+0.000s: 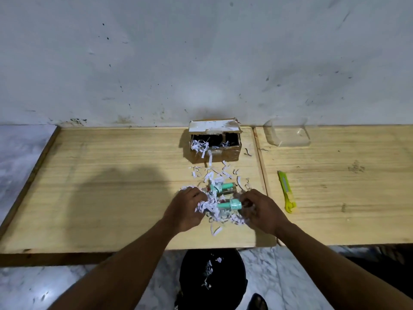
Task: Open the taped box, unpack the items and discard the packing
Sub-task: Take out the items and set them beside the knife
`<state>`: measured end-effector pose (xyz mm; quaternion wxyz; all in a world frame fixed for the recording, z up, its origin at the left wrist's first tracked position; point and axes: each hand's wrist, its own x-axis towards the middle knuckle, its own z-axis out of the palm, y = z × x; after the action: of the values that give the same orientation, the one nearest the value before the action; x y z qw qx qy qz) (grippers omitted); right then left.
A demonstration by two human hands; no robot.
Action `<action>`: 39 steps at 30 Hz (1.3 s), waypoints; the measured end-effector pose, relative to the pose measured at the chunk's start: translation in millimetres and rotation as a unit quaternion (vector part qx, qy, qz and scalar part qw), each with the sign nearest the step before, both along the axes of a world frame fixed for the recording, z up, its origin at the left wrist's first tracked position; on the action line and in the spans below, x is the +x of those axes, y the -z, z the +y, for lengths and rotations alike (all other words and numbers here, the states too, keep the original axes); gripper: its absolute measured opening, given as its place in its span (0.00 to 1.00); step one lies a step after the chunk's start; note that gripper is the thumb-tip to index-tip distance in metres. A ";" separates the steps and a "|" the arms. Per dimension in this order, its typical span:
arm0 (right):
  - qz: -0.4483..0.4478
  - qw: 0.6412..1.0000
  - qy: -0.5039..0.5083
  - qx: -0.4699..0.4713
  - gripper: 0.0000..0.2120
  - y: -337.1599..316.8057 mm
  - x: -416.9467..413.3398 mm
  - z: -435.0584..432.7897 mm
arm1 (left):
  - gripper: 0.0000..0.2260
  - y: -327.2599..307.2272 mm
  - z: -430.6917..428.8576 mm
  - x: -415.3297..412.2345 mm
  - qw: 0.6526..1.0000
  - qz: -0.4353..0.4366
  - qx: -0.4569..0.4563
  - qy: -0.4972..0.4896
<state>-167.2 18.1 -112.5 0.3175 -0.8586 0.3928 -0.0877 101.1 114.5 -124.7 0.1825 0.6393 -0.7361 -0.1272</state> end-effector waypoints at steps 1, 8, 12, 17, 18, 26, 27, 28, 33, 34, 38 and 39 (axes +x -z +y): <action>0.014 1.000 -0.004 -0.006 0.09 1.2 -4.3 -1.9 | 0.16 -0.1 3.6 8.1 1.000 -0.010 0.001 -0.014; -0.006 0.997 0.064 -0.036 0.10 -2.6 2.6 -10.3 | 0.30 -15.4 2.7 13.3 0.997 -0.053 -0.017 -0.054; 0.042 0.998 0.054 0.016 0.17 -5.1 23.4 -9.6 | 0.19 -4.0 -7.6 -5.1 1.000 -0.023 -0.007 0.014; 0.116 0.992 0.046 -0.023 0.12 3.9 8.1 -14.8 | 0.04 5.2 -4.2 14.7 0.998 -0.055 0.010 -0.006; 0.128 0.989 0.057 -0.039 0.10 3.9 3.0 -17.8 | 0.04 6.2 -2.7 22.4 0.997 -0.078 0.013 -0.018; 0.054 0.992 0.095 -0.055 0.15 -3.3 23.6 -40.6 | 0.12 -4.2 -22.5 20.9 0.991 0.001 -0.034 -0.128; 0.043 0.994 0.089 -0.053 0.18 -3.8 31.1 -44.2 | 0.14 -7.6 -30.8 16.2 0.993 0.004 -0.047 -0.104; 0.040 0.995 0.072 -0.050 0.21 -3.7 38.7 -49.1 | 0.17 -9.6 -39.7 11.7 0.996 -0.006 -0.044 -0.071; 0.153 0.983 -0.092 -0.039 0.25 4.6 63.6 -73.7 | 0.29 -8.7 -78.0 0.7 0.984 -0.114 0.107 0.085; 0.166 0.980 -0.095 -0.050 0.23 5.9 62.8 -76.8 | 0.27 -6.6 -79.7 4.5 0.981 -0.116 0.124 0.091; 0.243 0.967 -0.027 -0.076 0.22 0.6 42.6 -80.8 | 0.28 0.4 -65.1 31.0 0.978 -0.158 0.115 0.069; 0.261 0.962 -0.011 -0.074 0.24 -2.1 35.5 -78.0 | 0.27 0.5 -60.2 34.6 0.977 -0.174 0.111 0.051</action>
<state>-131.6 -59.9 -110.5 0.1404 -0.8770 0.4449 0.1147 135.7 54.3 -125.2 -0.0268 0.6291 -0.7698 -0.1042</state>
